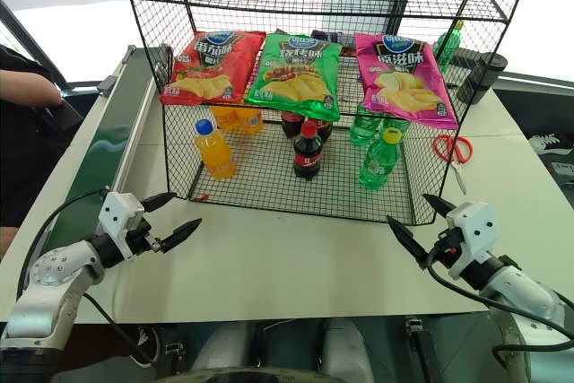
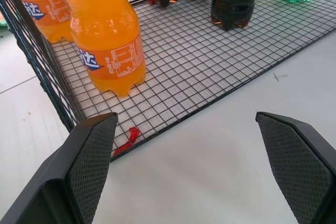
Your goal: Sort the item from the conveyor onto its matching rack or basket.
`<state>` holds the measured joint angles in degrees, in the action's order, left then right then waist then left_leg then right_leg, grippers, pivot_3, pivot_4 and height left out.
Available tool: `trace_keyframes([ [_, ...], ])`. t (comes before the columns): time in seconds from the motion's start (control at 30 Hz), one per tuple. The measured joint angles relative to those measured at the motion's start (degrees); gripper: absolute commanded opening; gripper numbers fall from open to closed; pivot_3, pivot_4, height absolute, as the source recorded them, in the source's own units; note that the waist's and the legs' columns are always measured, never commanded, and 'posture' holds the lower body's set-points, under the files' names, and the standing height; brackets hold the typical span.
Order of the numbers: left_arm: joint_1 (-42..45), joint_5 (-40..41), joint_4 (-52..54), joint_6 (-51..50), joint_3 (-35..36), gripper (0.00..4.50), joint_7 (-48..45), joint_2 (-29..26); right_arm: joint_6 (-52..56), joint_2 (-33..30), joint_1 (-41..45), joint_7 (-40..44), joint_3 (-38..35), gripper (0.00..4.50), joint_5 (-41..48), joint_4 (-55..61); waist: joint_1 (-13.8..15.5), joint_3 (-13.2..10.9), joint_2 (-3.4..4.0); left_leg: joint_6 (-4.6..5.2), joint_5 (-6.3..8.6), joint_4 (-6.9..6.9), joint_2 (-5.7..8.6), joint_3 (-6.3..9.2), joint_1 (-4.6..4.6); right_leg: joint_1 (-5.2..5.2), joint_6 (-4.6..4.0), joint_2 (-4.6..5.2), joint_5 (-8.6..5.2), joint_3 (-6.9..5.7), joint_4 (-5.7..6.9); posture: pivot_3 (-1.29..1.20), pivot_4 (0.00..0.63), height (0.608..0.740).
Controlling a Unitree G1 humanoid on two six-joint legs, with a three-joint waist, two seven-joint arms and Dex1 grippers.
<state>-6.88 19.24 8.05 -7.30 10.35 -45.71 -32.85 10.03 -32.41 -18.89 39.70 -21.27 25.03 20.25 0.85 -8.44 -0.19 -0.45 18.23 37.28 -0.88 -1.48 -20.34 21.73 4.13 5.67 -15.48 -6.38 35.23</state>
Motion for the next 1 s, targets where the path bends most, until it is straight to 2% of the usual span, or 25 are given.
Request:
trace_keyframes([
  [1.0,0.48,-1.25,-0.09,0.46,-0.01,4.5,4.37,0.62,-0.97,-0.05,7.9,1.64,1.85,4.47,-1.65,-5.57,-0.02,0.02,-0.01,0.0,0.0,0.04,0.0,0.0,0.01,-0.03,0.01,-0.02,0.0,-0.01,0.02,0.0,0.15,0.724],
])
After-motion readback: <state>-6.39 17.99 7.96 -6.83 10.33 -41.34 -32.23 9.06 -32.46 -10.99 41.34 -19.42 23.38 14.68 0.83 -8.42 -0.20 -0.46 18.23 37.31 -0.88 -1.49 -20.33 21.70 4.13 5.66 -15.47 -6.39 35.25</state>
